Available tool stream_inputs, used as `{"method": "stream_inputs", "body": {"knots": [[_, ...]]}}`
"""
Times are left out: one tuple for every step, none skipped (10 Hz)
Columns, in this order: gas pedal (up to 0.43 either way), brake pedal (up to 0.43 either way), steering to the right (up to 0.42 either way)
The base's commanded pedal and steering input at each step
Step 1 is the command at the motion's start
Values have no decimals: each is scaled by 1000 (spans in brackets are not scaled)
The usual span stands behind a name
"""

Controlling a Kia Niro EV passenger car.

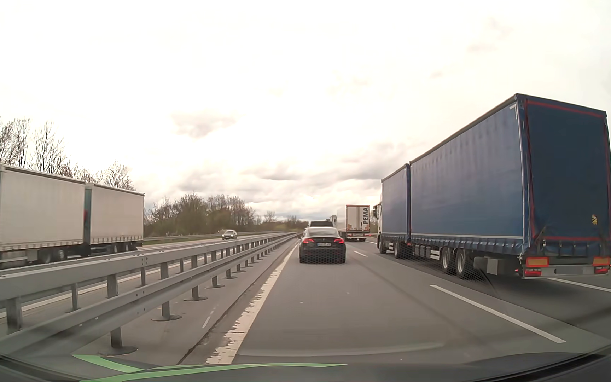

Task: Follow the waypoints while adhering to traffic rules and regulations

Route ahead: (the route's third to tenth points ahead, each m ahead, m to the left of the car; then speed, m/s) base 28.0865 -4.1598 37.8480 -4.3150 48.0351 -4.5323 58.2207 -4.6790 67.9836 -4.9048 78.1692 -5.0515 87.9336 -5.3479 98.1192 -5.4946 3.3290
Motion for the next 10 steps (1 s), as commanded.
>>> {"method": "stream_inputs", "body": {"knots": [[87, 0, 1], [87, 0, 3], [87, 0, 4], [79, 0, 4], [79, 0, 4], [79, 0, 4], [67, 0, 4], [67, 0, 4], [67, 0, 4], [67, 0, 4]]}}
